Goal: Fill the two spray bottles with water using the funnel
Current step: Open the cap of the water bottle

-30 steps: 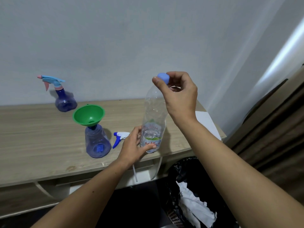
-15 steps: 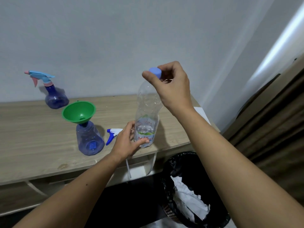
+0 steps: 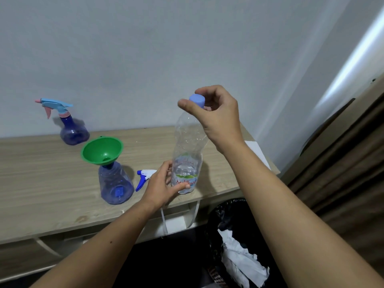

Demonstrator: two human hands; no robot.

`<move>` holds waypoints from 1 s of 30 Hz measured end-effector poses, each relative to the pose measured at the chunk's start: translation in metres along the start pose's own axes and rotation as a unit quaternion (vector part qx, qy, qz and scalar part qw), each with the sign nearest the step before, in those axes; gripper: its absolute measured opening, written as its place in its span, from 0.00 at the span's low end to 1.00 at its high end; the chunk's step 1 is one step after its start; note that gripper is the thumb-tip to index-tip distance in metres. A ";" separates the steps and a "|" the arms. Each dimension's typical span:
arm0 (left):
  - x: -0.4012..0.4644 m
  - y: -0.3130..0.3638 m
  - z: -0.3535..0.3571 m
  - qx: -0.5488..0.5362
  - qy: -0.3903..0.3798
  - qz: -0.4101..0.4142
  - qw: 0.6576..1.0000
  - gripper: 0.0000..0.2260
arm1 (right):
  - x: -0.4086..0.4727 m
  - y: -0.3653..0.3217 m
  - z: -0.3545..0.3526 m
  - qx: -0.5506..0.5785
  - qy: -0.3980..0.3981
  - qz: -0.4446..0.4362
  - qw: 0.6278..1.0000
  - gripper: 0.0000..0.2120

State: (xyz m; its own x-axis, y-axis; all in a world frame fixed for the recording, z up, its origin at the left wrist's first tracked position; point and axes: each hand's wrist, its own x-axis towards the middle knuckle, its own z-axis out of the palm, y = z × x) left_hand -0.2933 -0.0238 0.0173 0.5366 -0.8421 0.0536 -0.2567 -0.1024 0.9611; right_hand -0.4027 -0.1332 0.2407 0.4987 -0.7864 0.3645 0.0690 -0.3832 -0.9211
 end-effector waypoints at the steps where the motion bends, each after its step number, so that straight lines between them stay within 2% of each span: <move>1: 0.000 0.000 0.000 0.000 -0.001 0.000 1.000 0.37 | 0.000 0.002 0.001 0.001 0.019 -0.001 1.000 0.17; 3: 0.000 -0.001 0.000 -0.004 0.002 0.000 1.000 0.37 | 0.001 0.004 0.001 -0.008 0.016 -0.014 1.000 0.13; 5: 0.000 -0.002 0.001 -0.012 0.005 -0.002 1.000 0.37 | 0.004 0.003 -0.002 0.002 -0.041 -0.020 0.999 0.10; 7: 0.000 -0.003 0.000 -0.021 0.004 -0.005 1.000 0.37 | 0.008 0.001 -0.007 0.029 -0.112 -0.013 0.993 0.10; 9: 0.000 -0.003 0.000 -0.024 0.002 -0.005 1.000 0.37 | 0.011 0.000 -0.011 0.037 -0.134 -0.005 0.990 0.13; 12: 0.000 -0.002 0.000 -0.027 0.006 -0.002 1.000 0.36 | 0.010 0.001 -0.011 0.038 -0.073 0.013 0.996 0.18; 14: 0.000 -0.001 0.001 -0.029 0.006 -0.002 1.000 0.35 | 0.008 0.002 -0.011 0.046 -0.044 0.015 0.998 0.17; 19: 0.001 0.001 0.001 -0.025 0.005 0.003 1.000 0.34 | 0.010 -0.001 -0.015 0.056 -0.047 -0.025 0.997 0.12; 27: 0.000 0.003 0.000 -0.025 -0.008 -0.005 1.000 0.39 | 0.008 -0.005 -0.045 0.085 0.013 -0.048 0.995 0.14; 30: -0.001 0.001 0.001 -0.014 -0.003 -0.003 1.000 0.37 | 0.000 0.012 -0.062 0.081 0.028 -0.030 0.996 0.15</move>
State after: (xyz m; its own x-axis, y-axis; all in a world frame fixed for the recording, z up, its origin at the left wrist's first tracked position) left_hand -0.2947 -0.0240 0.0184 0.5331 -0.8448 0.0472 -0.2315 -0.0920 0.9685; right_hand -0.4555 -0.1680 0.2377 0.4413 -0.7921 0.4217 0.2380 -0.3498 -0.9061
